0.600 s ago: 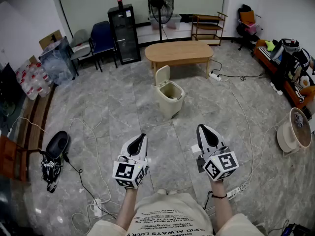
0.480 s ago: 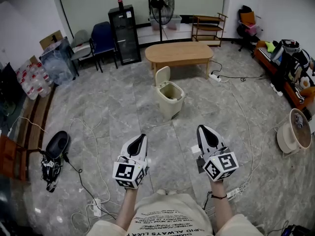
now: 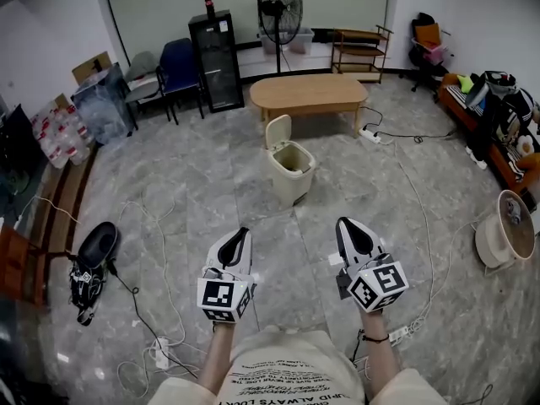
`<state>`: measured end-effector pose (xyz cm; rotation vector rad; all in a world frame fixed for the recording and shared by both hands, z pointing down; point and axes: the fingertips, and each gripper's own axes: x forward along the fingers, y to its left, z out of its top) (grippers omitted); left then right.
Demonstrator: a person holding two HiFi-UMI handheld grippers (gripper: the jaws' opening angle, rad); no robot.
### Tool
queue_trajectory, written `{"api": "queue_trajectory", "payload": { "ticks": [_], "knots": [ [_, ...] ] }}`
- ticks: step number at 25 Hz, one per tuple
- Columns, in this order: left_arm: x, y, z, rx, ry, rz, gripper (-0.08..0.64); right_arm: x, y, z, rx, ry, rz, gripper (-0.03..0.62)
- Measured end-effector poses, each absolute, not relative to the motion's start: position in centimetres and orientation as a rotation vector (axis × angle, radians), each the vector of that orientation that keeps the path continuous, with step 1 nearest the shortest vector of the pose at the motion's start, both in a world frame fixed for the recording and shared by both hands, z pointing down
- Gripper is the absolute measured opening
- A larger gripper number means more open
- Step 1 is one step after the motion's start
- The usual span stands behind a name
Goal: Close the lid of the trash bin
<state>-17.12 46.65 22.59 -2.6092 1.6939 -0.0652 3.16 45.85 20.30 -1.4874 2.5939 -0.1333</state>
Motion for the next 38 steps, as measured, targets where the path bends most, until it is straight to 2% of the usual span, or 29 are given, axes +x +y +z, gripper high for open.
{"api": "queue_trajectory", "payload": {
  "ticks": [6, 8, 11, 21, 26, 38],
  "knots": [
    [-16.5, 46.2, 22.2, -2.610, 1.698, -0.040, 0.030, 3.6, 45.4, 20.4, -1.465, 2.607, -0.141, 0.005],
    [-16.6, 45.9, 22.0, -2.612, 1.708, -0.021, 0.103, 3.6, 45.2, 20.4, -1.465, 2.603, -0.144, 0.005],
    [-16.9, 45.1, 21.7, -2.602, 1.724, 0.017, 0.158, 3.7, 44.6, 20.4, -1.463, 2.603, -0.151, 0.005],
    [-17.8, 39.3, 22.9, -2.584, 1.768, 0.079, 0.287, 3.9, 38.8, 22.2, -1.487, 2.604, -0.204, 0.005],
    [-18.2, 33.9, 24.0, -2.603, 1.775, 0.054, 0.308, 3.7, 33.5, 23.0, -1.502, 2.613, -0.222, 0.005],
    [-19.4, 21.0, 25.1, -2.683, 1.712, -0.023, 0.308, 1.6, 21.0, 23.4, -1.535, 2.604, -0.257, 0.005]
  ]
}}
